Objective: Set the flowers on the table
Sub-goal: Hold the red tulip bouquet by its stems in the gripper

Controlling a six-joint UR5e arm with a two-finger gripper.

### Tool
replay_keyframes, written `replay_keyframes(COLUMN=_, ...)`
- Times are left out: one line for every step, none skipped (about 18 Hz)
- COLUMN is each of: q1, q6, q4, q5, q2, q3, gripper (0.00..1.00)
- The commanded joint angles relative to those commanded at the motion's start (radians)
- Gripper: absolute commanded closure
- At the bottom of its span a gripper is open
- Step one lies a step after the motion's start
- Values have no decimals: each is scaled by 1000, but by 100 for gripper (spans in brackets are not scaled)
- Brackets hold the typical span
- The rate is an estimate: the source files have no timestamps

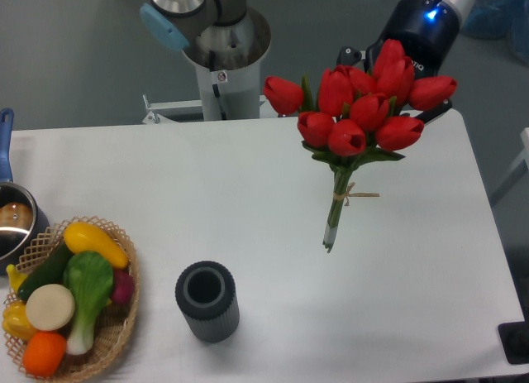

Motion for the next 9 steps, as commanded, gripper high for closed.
replay_keyframes(q1=0, q6=0, q4=0, q5=5, q2=2, q3=0, gripper=69)
replay_keyframes(q1=-2, q6=0, q4=0, q5=5, q2=2, q3=0, gripper=69)
replay_keyframes(q1=-2, q6=-2, q4=0, q5=5, q2=0, q3=2, gripper=69)
replay_keyframes(q1=-2, q6=-6, q4=-3, q5=6, q2=-2, q3=8, gripper=69)
replay_keyframes(q1=-2, q6=-8, q4=-5, q5=9, q2=-2, q3=11, gripper=69)
replay_keyframes(q1=-3, q6=-6, q4=-5, q5=20, q2=0, q3=8, gripper=69)
replay_keyframes(q1=-3, q6=-8, q4=-5, q5=28, q2=0, q3=8, gripper=69)
replay_keyframes(q1=-3, q6=-8, q4=-6, q5=41, q2=0, q3=8, gripper=69)
replay_keyframes(q1=-6, q6=-8, q4=-5, q5=61, q2=0, q3=8, gripper=69)
